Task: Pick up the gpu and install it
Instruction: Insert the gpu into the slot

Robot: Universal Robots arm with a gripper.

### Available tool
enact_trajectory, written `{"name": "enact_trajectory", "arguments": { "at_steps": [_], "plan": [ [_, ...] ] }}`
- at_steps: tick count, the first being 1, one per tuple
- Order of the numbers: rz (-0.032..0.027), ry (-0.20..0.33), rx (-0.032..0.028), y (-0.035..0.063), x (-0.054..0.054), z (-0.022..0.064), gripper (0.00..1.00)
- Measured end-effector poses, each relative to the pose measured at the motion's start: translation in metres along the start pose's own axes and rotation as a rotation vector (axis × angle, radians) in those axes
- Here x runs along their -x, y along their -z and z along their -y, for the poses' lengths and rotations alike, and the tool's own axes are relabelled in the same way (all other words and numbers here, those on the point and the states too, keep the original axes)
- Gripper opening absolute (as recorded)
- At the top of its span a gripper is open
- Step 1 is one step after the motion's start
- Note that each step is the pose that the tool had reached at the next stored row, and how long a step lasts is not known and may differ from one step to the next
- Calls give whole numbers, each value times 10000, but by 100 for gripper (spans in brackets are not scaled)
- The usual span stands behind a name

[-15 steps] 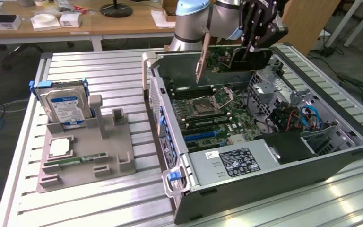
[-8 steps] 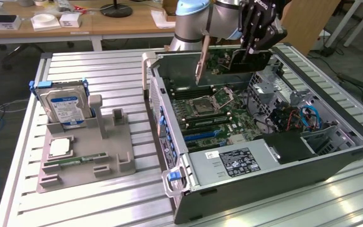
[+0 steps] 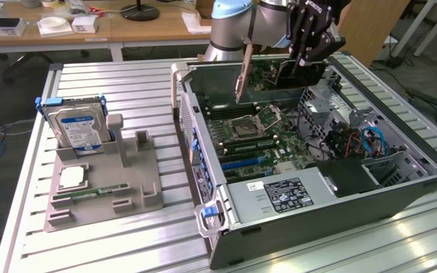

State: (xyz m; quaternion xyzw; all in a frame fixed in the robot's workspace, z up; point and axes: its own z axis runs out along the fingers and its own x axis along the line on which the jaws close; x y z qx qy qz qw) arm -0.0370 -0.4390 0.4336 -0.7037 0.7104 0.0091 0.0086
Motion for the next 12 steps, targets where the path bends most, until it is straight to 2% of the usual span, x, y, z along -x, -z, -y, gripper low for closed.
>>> {"name": "enact_trajectory", "arguments": {
  "at_steps": [4,12],
  "plan": [
    [-1,201,5,-14,-1,-36,26],
    [5,478,12,-106,-10,-39,26]
  ]
}}
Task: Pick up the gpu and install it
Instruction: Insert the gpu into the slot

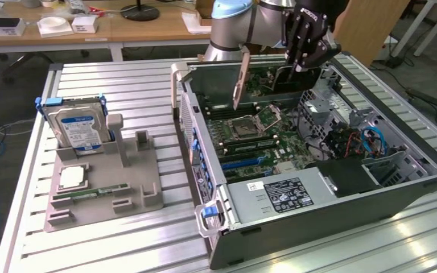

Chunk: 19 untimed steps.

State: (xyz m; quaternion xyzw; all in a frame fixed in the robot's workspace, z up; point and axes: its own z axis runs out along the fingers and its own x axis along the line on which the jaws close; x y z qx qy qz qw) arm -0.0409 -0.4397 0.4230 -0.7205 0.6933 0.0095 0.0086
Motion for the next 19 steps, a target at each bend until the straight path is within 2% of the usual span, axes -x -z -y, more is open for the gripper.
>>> {"name": "enact_trajectory", "arguments": {
  "at_steps": [3,10,19],
  "plan": [
    [-1,27,1,-24,-6,-1,26],
    [-3,28,0,-145,-9,-2,26],
    [-5,27,0,-205,-12,-2,26]
  ]
}}
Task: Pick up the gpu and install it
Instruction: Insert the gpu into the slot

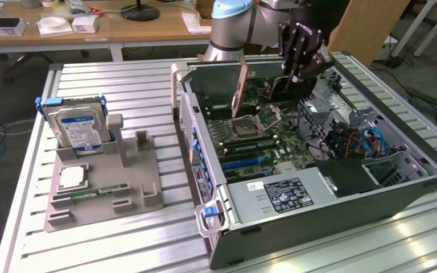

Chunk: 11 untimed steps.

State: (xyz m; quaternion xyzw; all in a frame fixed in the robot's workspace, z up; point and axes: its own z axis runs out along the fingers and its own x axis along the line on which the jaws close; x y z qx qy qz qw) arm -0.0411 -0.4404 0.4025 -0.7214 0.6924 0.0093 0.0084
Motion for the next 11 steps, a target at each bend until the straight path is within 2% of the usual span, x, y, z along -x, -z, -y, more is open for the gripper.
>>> {"name": "enact_trajectory", "arguments": {
  "at_steps": [11],
  "plan": [
    [3,0,-1,-34,-1,0,26]
  ]
}}
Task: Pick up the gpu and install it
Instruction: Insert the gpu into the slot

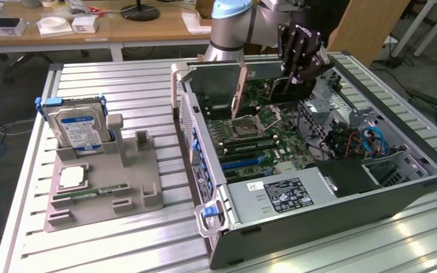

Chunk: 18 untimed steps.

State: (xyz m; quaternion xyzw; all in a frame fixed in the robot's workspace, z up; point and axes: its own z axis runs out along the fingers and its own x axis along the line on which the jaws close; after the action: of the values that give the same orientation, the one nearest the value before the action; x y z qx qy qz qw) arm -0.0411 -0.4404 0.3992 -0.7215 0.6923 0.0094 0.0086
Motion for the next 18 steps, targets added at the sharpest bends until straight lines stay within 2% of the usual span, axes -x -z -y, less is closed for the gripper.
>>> {"name": "enact_trajectory", "arguments": {
  "at_steps": [18],
  "plan": [
    [-2,86,3,-125,-5,-6,26]
  ]
}}
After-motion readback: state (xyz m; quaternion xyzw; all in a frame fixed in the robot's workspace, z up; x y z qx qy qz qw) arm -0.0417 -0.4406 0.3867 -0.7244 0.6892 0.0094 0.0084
